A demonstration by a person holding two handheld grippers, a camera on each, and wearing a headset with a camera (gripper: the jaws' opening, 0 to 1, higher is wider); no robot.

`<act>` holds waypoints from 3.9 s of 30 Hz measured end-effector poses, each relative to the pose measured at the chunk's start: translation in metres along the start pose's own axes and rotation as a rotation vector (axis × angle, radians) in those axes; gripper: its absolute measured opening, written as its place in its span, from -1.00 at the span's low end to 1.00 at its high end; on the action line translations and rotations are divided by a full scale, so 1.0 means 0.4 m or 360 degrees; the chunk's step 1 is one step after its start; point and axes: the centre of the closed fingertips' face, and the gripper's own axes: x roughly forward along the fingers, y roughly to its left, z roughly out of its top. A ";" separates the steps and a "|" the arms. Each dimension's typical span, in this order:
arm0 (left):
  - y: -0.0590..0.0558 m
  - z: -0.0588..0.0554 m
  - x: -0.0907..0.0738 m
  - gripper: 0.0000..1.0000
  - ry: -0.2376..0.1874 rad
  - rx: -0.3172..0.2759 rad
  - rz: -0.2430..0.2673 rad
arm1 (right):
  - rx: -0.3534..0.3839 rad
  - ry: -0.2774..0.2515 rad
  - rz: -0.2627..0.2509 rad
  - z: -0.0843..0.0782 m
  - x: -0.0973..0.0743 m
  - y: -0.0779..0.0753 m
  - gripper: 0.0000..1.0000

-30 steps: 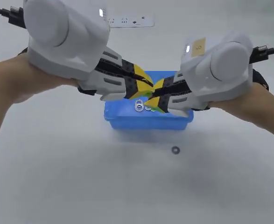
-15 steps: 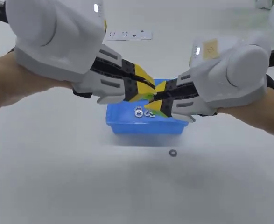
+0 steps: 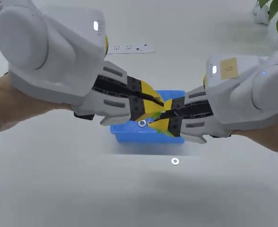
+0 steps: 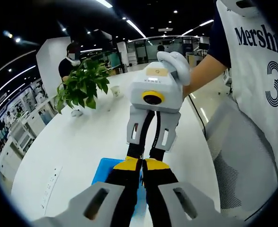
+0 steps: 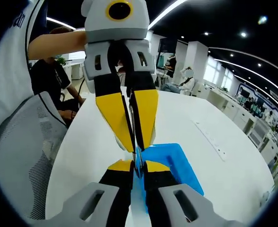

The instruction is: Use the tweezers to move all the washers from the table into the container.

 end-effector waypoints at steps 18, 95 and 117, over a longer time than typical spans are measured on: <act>-0.110 -0.024 0.032 -0.87 -0.0026 -0.0118 -0.0046 | 0.0059 0.0061 0.0110 -0.060 -0.004 0.111 -0.81; -0.088 -0.121 0.156 -0.86 0.0081 -0.0283 -0.0223 | 0.0261 0.0137 0.0048 -0.207 0.022 0.074 -0.77; -0.091 -0.125 0.157 -0.86 0.0094 -0.0316 -0.0215 | 0.0242 0.0139 0.0042 -0.206 0.026 0.079 -0.80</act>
